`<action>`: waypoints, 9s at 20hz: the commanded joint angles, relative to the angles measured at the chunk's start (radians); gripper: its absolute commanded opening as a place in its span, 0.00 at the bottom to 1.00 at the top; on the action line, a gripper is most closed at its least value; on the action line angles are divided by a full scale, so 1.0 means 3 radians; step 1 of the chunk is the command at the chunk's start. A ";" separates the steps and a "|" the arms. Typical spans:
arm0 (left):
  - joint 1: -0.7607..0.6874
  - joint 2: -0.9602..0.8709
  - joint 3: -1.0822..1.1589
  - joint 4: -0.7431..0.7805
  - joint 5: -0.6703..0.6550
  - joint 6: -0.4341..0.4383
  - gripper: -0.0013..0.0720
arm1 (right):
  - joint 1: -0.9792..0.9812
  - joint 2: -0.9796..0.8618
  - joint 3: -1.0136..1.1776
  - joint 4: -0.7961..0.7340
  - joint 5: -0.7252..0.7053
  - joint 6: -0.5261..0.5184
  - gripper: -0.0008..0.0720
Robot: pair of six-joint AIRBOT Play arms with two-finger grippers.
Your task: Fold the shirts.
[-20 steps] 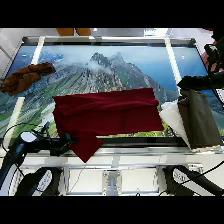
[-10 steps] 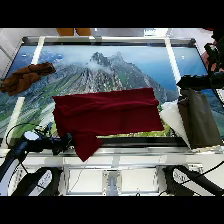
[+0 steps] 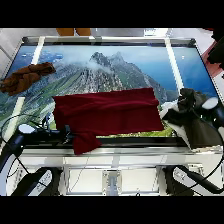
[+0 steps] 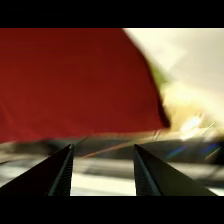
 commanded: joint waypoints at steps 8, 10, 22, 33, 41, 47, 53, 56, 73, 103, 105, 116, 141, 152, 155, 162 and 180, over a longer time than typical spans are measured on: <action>0.0000 -0.0001 0.0064 -0.0020 -0.0013 0.0108 0.03 | -0.0595 0.0001 -0.1123 0.1403 -0.0918 -0.0207 0.62; 0.0000 -0.0001 0.0064 -0.0020 -0.0003 0.0108 0.03 | -0.0595 0.0001 -0.1123 0.1595 -0.1101 -0.0207 0.60; 0.0006 0.0170 0.0645 0.0060 -0.0017 0.0196 0.03 | -0.0598 0.0019 -0.0792 0.1456 -0.0422 -0.0587 0.06; 0.0004 0.0384 0.0907 0.0360 -0.0342 0.0107 0.03 | -0.0595 0.0140 -0.1129 0.0534 -0.0373 0.0205 0.78; 0.0004 0.0384 0.0908 0.0359 -0.0313 0.0108 0.03 | -0.0595 0.0139 -0.1301 0.1400 -0.1504 0.0134 0.53; 0.0004 0.0384 0.0908 0.0359 -0.0304 0.0118 0.03 | -0.0595 0.0140 -0.1301 0.1474 -0.1486 -0.0006 0.07; 0.0004 0.0384 0.0908 0.0361 -0.0303 0.0167 0.03 | -0.0595 0.0140 -0.1301 0.1497 -0.1064 -0.0233 0.58; 0.0004 0.0384 0.0908 0.0361 -0.0291 0.0197 0.03 | -0.0595 0.0139 -0.1301 0.1498 -0.1106 -0.0231 0.57; 0.0001 0.0664 0.1255 0.1258 -0.0511 -0.0170 0.03 | -0.0440 0.0371 -0.0033 0.0800 -0.0031 -0.0423 0.06; -0.0722 -0.1976 0.2889 0.2248 0.0919 -0.0781 0.51 | 0.1007 -0.1912 0.2372 -0.0219 -0.1062 0.0277 0.58; -0.0724 -0.1821 0.3061 0.2158 0.0959 -0.0781 0.51 | 0.0922 -0.1774 0.2500 -0.0355 -0.0999 0.0280 0.58; -0.1481 -0.1953 0.3211 0.0982 0.1391 0.0144 0.51 | 0.0496 -0.2429 0.2475 0.0326 -0.0351 0.0198 0.86; -0.1974 -0.2834 0.3241 0.0576 0.0697 0.0117 0.03 | 0.1457 -0.2073 0.3513 0.1776 0.0378 -0.0259 0.06; -0.0825 -0.1951 0.4295 0.3009 -0.0085 -0.0699 0.03 | 0.3269 -0.2163 0.3693 0.1759 -0.1409 -0.0198 0.05; -0.0354 -0.1736 0.4295 0.2944 -0.0277 -0.0694 0.03 | 0.3585 -0.2433 0.3694 0.2083 -0.1841 -0.0270 0.05; -0.0141 -0.1709 0.4294 0.2687 -0.0422 -0.0501 0.03 | 0.3816 -0.3122 0.3791 0.4007 -0.2524 -0.1122 0.71; -0.0142 -0.1709 0.4294 0.2099 -0.0267 -0.0327 0.03 | 0.2426 -0.3323 0.3709 0.1088 -0.0640 0.0585 0.92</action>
